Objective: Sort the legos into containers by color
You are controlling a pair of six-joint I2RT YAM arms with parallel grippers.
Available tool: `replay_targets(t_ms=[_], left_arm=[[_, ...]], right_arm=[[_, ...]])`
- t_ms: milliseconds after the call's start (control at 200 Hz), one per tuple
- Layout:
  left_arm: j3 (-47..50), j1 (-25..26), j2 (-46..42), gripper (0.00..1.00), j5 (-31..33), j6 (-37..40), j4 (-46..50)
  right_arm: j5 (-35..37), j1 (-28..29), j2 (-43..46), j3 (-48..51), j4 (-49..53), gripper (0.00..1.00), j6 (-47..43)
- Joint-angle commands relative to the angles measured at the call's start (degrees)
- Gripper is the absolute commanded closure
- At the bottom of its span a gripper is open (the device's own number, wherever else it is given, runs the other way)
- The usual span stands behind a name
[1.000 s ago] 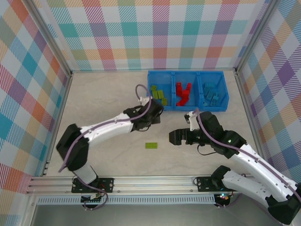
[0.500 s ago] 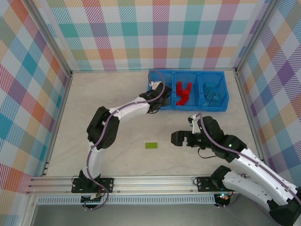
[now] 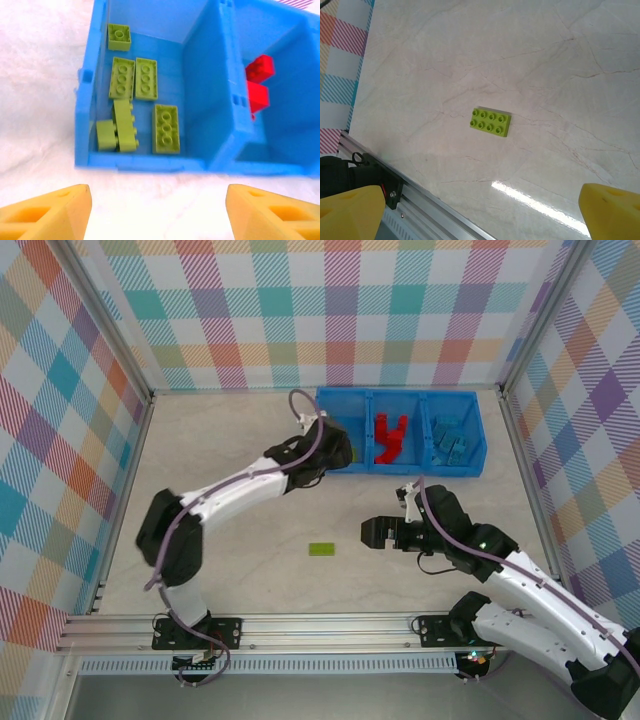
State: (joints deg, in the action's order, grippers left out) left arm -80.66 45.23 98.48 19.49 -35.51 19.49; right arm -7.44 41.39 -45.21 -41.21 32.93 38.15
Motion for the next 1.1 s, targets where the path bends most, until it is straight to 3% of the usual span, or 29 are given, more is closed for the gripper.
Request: replay_targets(t_ms=[0,160,285,480,665,975,1095], left_arm=[[7.72,4.51,-8.39,0.28,1.49,-6.08,3.9],[18.97,11.34,-17.04,0.26,3.72,-10.4,10.96],[23.75,15.81,-18.9,0.0,4.43,-12.1,15.86],[27.66,17.52,-15.24,0.0,1.35,-12.55,12.49],[21.37,19.34,-5.78,0.0,1.59,-10.81,13.58],[20.52,19.54,2.06,0.0,1.58,-12.51,11.5],[20.44,19.54,3.53,0.09,0.23,-13.3,10.97]], right_arm=[[1.92,0.19,0.54,0.92,-1.94,0.0,-0.44],[2.65,0.14,0.49,0.96,-1.88,0.0,-1.56],[2.74,0.17,-0.31,0.74,-2.48,0.0,-2.41],[1.84,0.11,-2.43,0.3,-3.35,0.0,-2.91],[1.99,0.19,-1.74,1.12,-2.72,0.0,-2.18],[2.71,0.19,1.43,3.15,-1.8,0.0,-0.98],[2.7,0.17,1.35,3.38,-1.72,0.0,-0.97]])
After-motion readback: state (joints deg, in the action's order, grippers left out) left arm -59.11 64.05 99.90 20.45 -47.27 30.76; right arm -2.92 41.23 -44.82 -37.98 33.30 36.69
